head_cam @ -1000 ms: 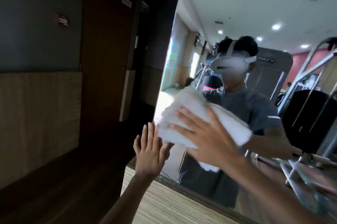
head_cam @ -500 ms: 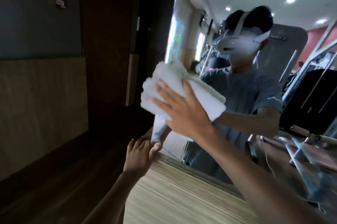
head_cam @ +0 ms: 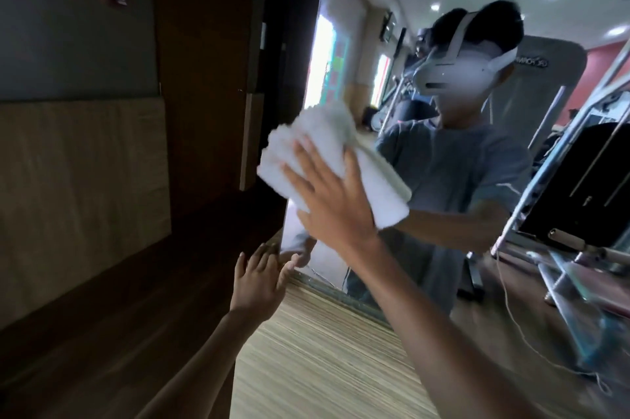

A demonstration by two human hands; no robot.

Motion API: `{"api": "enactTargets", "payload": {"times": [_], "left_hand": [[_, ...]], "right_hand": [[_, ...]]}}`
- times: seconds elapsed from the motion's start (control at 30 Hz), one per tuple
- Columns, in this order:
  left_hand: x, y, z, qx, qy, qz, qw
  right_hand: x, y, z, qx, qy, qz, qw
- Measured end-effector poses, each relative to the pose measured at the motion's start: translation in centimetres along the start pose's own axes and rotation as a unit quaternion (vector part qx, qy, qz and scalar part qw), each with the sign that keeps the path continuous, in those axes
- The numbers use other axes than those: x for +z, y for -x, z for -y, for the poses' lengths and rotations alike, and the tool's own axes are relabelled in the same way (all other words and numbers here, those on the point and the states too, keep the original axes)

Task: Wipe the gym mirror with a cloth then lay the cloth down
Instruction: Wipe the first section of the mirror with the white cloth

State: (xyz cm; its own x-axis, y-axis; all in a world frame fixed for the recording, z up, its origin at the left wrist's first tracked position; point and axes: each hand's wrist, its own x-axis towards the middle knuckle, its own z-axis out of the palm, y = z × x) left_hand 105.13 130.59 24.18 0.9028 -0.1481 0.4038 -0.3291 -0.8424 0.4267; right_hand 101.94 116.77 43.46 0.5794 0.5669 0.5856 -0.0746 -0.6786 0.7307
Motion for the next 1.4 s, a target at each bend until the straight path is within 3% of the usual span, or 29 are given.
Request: {"api": "enactTargets", "payload": {"times": [0.1,0.17,0.3,0.4,0.47,0.57,0.67,0.73,0.9,1.03,1.13,1.23,1.4], "left_hand": [[-0.1,1.0,0.5,0.02,-0.013,0.015,1.0],[-0.5,1.3,0.8,0.035,-0.035,0.038,0.998],[-1.3,0.8,0.9,0.034,-0.043,0.091,0.994],[-1.6,0.6,0.9,0.016,0.006,0.103,0.995],[-1.7,0.6,0.9,0.009,0.016,0.1,0.995],[-1.7,1.2,0.7,0.003,0.021,0.08,0.997],[-1.8,1.7,0.8,-0.007,0.023,0.088,0.996],[-1.5,1.7,1.1,0.002,0.016,0.086,0.996],[-1.4,1.8,0.7,0.001,0.032,0.067,0.997],[-1.6,1.7,0.7,-0.003,0.023,0.062,0.998],[-1.7,1.9,0.9,-0.008,0.023,0.08,0.996],[-1.4,2.3,1.7,0.01,0.02,0.062,0.998],[-1.2,2.4,2.5,0.047,0.02,0.022,0.998]], "right_hand": [[1.0,7.1,1.3,-0.059,-0.039,0.063,0.996],[0.9,11.1,-0.2,-0.04,-0.072,0.072,0.994],[-0.4,9.1,-5.1,0.131,-0.078,-0.026,0.988],[-0.9,3.4,-3.8,0.241,-0.073,-0.055,0.966],[-0.5,1.2,-0.4,0.184,-0.073,-0.031,0.98],[1.6,2.5,4.8,0.025,-0.075,0.018,0.997],[3.1,8.3,6.8,-0.12,-0.081,0.131,0.981],[3.0,12.2,5.5,-0.161,-0.099,0.173,0.967],[1.7,12.5,0.4,-0.107,-0.098,0.108,0.983],[1.8,7.8,4.5,0.022,-0.087,0.064,0.994],[2.6,8.0,9.1,-0.032,-0.122,0.104,0.986],[3.2,11.2,9.2,-0.096,-0.118,0.154,0.976],[3.0,18.8,4.1,-0.044,-0.108,0.127,0.985]]}}
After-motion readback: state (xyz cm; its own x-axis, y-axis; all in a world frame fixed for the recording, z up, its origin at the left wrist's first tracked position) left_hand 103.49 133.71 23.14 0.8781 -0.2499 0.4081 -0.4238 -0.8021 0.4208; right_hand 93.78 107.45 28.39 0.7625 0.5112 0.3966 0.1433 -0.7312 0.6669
